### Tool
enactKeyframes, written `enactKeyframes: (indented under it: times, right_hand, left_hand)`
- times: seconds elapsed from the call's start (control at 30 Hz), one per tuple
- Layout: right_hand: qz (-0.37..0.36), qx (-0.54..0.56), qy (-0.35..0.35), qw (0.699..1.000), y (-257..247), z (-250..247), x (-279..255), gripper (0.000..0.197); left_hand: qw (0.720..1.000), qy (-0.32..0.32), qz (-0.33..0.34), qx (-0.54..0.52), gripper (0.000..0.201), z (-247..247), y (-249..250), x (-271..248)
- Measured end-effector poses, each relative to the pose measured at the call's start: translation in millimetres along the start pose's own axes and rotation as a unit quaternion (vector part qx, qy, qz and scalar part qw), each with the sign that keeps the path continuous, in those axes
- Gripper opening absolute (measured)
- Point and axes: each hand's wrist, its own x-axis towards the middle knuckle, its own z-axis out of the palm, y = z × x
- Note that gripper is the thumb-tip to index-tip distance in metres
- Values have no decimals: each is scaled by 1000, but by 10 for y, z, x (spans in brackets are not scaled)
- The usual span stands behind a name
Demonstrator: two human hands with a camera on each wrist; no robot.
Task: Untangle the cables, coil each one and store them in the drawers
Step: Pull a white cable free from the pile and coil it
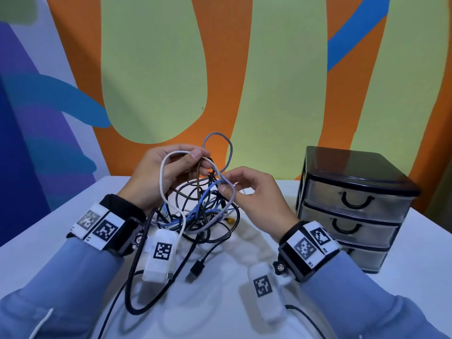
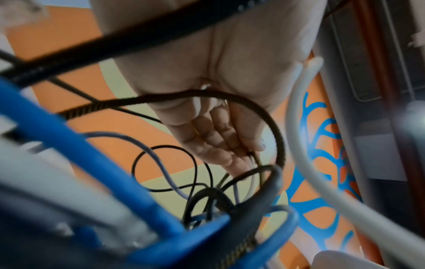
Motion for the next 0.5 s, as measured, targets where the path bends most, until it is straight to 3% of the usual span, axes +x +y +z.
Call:
enactKeyframes:
  times: [0.17,0.3,0.5]
  right_hand:
    - [-18,33,38,999,-87,-22,2,4]
    - [-8,17,1,1000,-103,-3,-26,6]
    - [43,126,-27,991,-207,-24,-38,44]
  left_hand:
    - [999,35,25,22,25,-99,-8,50]
    - [1000,17,13,12,22,-74,-31,35]
    - [1000,-5,13,25,24,-76,-20,20]
